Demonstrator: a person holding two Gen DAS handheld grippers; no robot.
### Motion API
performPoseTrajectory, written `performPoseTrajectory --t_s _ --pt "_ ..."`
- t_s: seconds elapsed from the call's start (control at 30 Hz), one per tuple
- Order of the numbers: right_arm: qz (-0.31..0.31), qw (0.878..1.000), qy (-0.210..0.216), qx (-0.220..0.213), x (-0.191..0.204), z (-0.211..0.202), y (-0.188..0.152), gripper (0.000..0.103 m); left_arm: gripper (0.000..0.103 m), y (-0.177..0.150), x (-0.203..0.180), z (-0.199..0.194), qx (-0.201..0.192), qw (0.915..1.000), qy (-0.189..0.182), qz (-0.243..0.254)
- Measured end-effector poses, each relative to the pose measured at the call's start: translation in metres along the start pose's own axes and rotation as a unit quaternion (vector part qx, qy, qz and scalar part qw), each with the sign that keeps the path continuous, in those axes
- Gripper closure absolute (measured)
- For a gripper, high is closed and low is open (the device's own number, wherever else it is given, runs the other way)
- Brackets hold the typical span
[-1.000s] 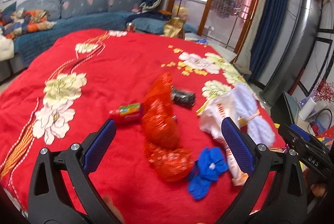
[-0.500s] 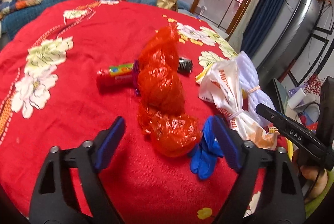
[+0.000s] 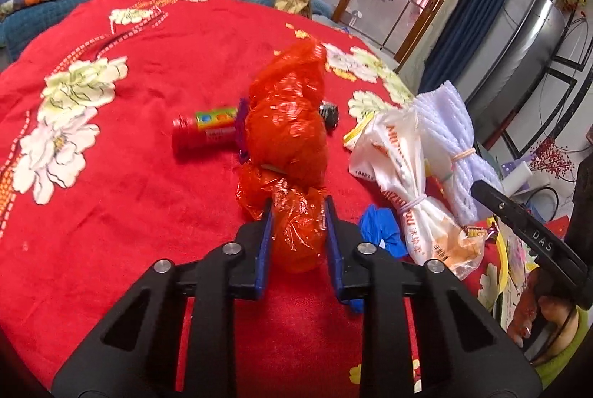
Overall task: Collect trash
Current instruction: 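Lift the foam net and red bag and carry both toward the yellow-rimmed bin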
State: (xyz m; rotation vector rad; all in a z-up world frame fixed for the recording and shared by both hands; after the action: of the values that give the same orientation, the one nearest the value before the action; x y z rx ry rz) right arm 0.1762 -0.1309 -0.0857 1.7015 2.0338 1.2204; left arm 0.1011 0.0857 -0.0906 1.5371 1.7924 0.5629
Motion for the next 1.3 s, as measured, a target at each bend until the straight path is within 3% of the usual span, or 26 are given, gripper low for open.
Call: performPoseTrajectory --t_s 0.43,1.0,1.3 --pt "0.020 0.999 0.008 -0.034 -0.011 -0.031 0.006 0.082 0.088 0.035 -0.035 -0.039 -0.068 0.9963 -0.016 0.051" --pt "0.066 0.995 -0.021 -0.073 -0.057 -0.065 0.017 0.082 0.088 0.051 -0.105 -0.024 -0.070 0.9881 -0.070 0.119" --pt "0.102 0.989 -0.050 -0.094 -0.100 -0.080 0.022 0.082 0.088 0.055 -0.150 -0.012 -0.065 0.9809 -0.097 0.156"
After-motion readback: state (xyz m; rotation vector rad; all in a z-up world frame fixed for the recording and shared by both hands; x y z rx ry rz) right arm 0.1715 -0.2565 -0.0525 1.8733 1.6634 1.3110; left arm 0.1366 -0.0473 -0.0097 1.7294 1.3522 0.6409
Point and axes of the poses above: each gripper's, at about its wrist camera, not at the fingertips, and z roughly the way its jaws point, x to its left, y to its top, the point moved 3 cm from there along z, roughly the way its jaws point, and after that the axes turned 11 degrees about z, right-handed, at the moved point
